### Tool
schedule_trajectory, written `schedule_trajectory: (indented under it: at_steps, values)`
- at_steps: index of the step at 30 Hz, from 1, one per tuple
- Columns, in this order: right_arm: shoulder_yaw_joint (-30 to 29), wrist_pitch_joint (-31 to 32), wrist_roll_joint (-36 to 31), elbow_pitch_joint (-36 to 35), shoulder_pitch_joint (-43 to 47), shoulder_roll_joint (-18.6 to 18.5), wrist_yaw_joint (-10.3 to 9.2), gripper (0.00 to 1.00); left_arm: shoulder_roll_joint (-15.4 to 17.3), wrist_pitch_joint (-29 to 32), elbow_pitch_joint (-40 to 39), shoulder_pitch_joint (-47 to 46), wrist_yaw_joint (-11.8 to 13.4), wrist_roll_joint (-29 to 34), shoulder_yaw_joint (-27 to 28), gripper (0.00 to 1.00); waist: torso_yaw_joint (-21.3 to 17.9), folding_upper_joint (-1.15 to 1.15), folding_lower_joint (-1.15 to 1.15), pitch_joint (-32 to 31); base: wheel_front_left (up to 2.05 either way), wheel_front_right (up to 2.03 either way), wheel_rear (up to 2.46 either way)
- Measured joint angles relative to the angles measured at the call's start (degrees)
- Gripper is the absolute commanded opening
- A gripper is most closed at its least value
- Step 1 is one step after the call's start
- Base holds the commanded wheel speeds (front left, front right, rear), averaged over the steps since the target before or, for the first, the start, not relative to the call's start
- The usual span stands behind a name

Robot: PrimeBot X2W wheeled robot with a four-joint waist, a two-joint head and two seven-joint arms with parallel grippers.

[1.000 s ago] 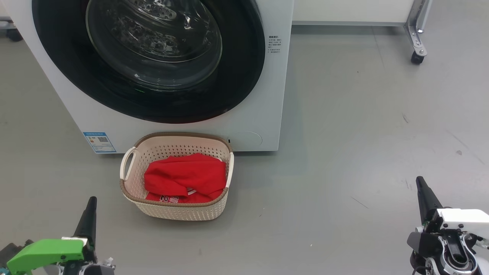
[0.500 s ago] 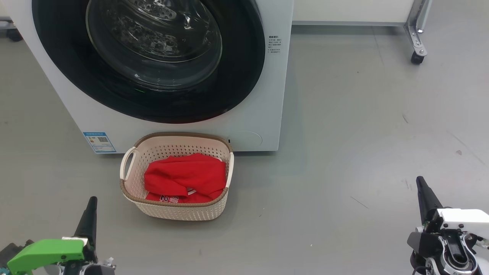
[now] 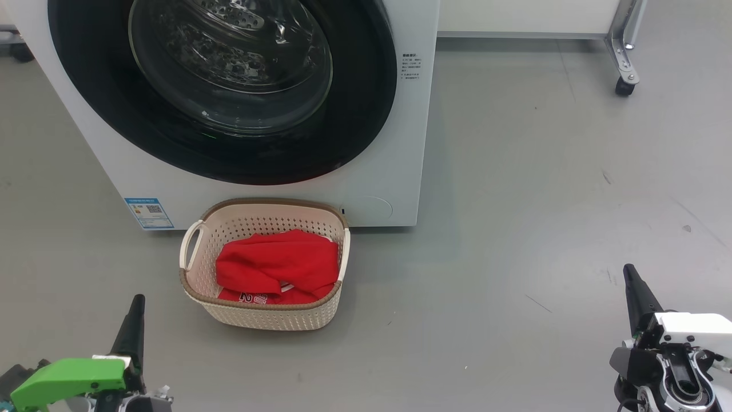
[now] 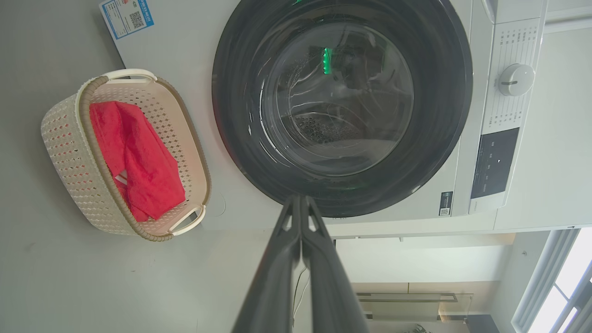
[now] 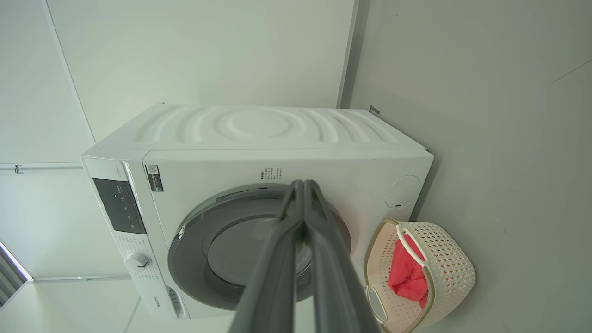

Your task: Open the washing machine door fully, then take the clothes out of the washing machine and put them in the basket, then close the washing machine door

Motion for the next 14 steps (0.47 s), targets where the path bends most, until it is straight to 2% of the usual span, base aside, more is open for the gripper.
schedule_trajectory:
  at_steps: [14]
  values:
    - [0.0, 0.0, 0.0, 0.0, 0.0, 0.0, 0.00, 0.00, 0.0, 0.0, 0.0, 0.0, 0.0, 0.0, 0.1, 0.00, 0.0, 0.00, 0.00, 0.0, 0.00, 0.00, 0.00]
